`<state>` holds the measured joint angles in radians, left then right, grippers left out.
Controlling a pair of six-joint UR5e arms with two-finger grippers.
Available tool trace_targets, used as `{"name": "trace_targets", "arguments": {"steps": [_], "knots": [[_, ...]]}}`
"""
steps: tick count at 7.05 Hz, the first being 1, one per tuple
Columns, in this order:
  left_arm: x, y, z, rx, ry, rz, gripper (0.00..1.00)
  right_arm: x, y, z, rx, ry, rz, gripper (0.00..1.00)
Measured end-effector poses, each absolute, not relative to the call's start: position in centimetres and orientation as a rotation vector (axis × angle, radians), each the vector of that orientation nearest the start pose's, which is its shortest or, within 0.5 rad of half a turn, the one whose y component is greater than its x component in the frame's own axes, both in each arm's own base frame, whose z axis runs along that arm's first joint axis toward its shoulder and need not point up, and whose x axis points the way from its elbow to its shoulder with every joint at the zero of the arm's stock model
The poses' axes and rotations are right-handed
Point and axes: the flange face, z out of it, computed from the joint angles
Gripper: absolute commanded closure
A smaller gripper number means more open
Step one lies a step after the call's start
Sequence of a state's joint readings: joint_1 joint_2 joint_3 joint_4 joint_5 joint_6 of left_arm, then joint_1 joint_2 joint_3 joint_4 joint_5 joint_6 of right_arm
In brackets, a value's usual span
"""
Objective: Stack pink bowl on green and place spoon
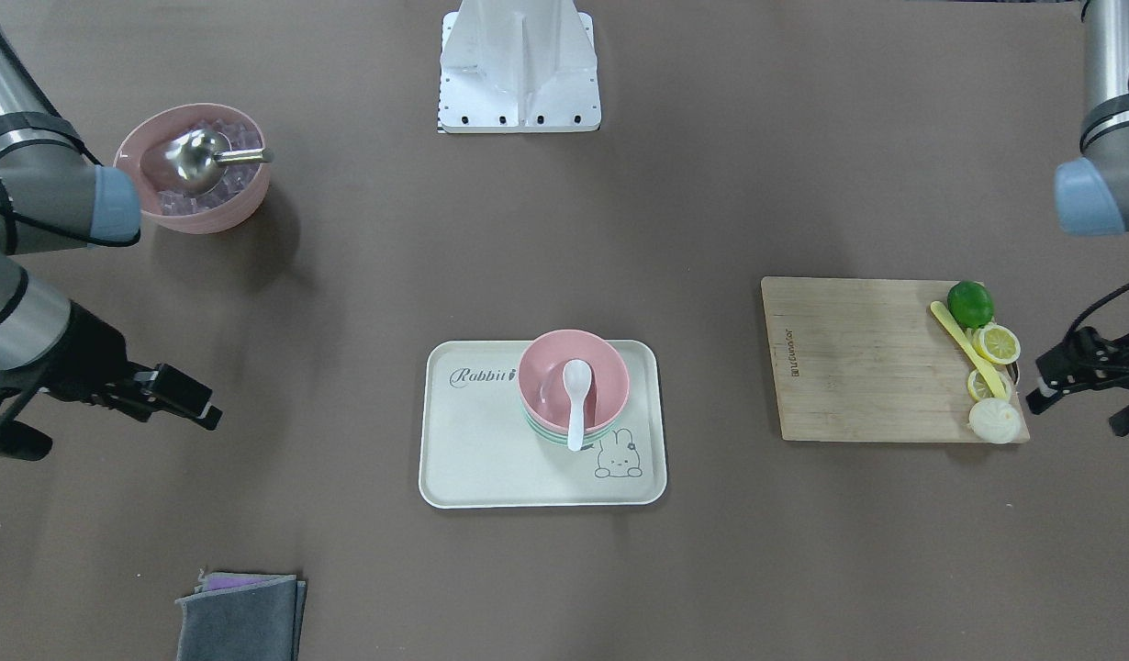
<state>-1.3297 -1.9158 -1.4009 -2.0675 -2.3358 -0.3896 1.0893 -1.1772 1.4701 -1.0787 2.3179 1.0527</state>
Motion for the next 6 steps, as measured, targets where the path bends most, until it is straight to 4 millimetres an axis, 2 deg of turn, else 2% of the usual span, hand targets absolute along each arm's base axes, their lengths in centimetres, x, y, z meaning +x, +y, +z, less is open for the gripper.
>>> {"name": "trace_targets", "arguments": {"steps": [2,4,5,6], "knots": [[3.8,-64.1,54.4,0.331,0.824,0.141,0.02,-16.6,-61.7,49.4,0.076,-0.913,0.089,0.0],[1.6,-63.1,56.7,0.306,0.8,0.147,0.02,-6.8,-61.0,56.1,0.046,-0.781,-0.019,0.0],[1.0,-61.7,57.8,0.315,0.791,0.147,0.02,-2.8,-60.2,57.5,0.003,-0.744,-0.029,0.0],[0.6,-60.5,59.1,0.318,0.781,0.144,0.02,-0.4,-59.3,57.7,-0.041,-0.727,-0.027,0.0]]}}
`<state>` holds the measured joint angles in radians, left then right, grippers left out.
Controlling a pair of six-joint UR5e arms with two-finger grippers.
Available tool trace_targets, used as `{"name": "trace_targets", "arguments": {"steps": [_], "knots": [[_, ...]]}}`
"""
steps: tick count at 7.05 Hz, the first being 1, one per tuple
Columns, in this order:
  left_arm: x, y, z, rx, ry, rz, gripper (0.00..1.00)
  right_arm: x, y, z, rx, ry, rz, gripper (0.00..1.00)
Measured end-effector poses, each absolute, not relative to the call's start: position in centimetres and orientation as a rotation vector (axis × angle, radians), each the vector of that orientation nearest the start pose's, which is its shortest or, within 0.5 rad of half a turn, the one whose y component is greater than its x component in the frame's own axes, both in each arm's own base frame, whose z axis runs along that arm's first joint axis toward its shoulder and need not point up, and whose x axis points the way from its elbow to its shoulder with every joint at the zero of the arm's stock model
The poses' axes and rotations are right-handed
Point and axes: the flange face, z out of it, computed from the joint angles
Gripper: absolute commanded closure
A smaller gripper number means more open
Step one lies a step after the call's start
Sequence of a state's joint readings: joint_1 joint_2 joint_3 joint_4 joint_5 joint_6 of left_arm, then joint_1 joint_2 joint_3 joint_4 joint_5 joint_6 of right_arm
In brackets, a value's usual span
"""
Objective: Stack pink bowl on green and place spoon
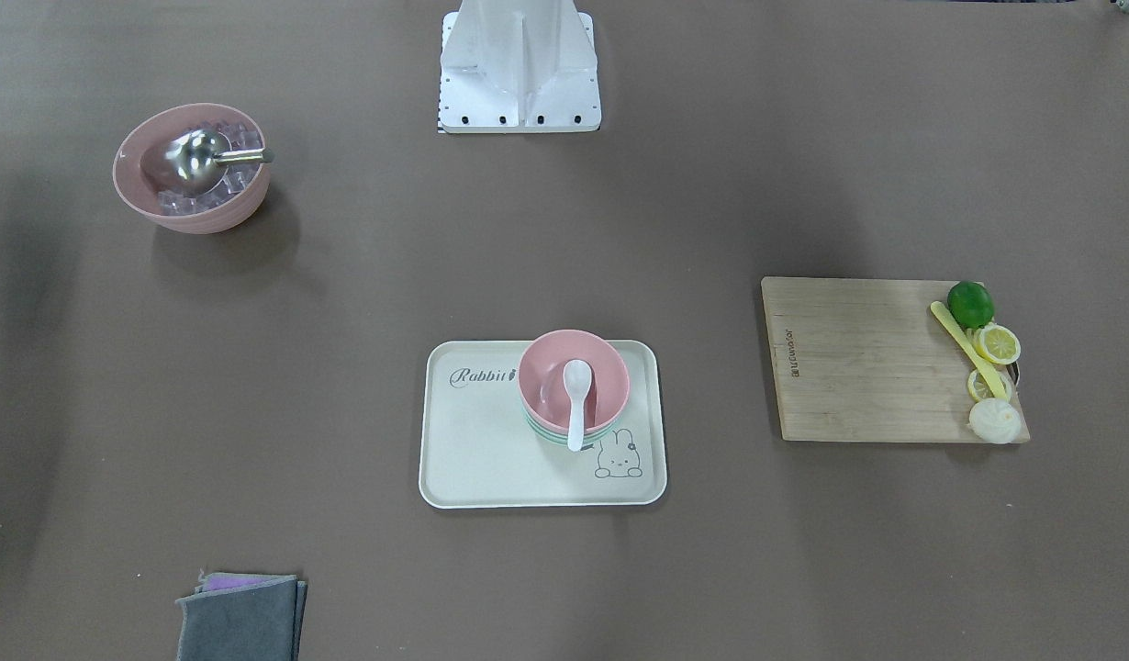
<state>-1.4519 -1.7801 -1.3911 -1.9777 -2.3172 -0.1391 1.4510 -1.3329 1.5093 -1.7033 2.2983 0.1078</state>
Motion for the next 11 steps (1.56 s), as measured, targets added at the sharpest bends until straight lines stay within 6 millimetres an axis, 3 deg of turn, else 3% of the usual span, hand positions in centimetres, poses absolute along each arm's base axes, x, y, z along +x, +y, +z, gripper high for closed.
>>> {"name": "trace_targets", "arguments": {"steps": [3,6,7,9,11], "knots": [[-0.5,-58.8,62.4,0.325,0.663,0.114,0.02,1.5,-56.5,59.9,-0.117,-0.74,-0.032,0.0],[-0.4,-56.9,62.4,0.241,0.753,0.099,0.02,2.0,-54.2,61.8,-0.146,-0.753,-0.005,0.0],[-1.0,-55.9,62.3,0.227,0.777,0.087,0.02,2.3,-53.5,62.1,-0.149,-0.756,0.003,0.0],[-4.0,-54.9,62.9,0.21,0.774,0.072,0.02,3.2,-51.9,62.3,-0.148,-0.779,0.027,0.0],[-5.1,-54.5,63.7,0.186,0.765,0.104,0.02,3.5,-50.5,61.7,-0.145,-0.789,0.054,0.0]]}}
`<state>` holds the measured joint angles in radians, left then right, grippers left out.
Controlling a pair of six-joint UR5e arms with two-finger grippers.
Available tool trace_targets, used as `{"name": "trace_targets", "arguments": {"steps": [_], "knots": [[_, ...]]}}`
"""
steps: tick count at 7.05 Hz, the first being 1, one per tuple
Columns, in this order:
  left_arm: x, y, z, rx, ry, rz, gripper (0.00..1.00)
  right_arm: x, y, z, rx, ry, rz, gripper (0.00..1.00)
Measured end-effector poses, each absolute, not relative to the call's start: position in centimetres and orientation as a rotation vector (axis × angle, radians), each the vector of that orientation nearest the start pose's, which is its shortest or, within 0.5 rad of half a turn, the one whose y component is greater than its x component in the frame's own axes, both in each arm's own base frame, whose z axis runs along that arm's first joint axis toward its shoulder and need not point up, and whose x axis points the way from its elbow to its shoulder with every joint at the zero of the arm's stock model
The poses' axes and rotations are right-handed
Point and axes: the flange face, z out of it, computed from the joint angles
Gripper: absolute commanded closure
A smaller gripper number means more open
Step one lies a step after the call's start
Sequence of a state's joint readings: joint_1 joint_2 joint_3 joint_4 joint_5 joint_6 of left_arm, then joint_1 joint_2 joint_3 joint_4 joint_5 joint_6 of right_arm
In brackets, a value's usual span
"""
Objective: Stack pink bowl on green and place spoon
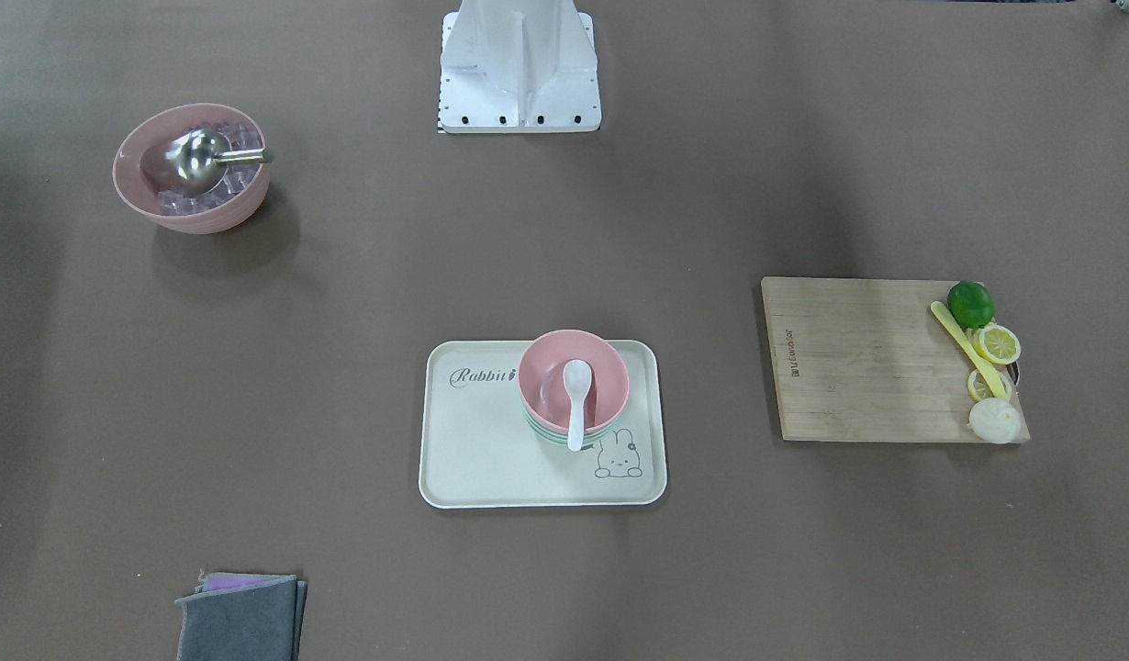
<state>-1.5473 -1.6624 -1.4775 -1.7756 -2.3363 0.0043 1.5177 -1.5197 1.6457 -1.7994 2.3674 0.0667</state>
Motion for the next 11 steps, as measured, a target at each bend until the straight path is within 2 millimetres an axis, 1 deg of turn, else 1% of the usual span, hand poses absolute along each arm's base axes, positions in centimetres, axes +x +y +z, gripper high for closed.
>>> {"name": "trace_targets", "arguments": {"steps": [2,5,11], "knots": [[-5.28,-54.22,64.03,0.174,0.764,0.107,0.02,3.55,-50.26,61.16,-0.143,-0.793,0.073,0.0],[-5.31,-54.14,64.07,0.173,0.768,0.107,0.02,3.47,-50.35,60.77,-0.133,-0.799,0.07,0.0],[-5.2,-54.08,64.36,0.169,0.767,0.108,0.02,3.44,-50.39,60.68,-0.126,-0.8,0.066,0.0]]}}
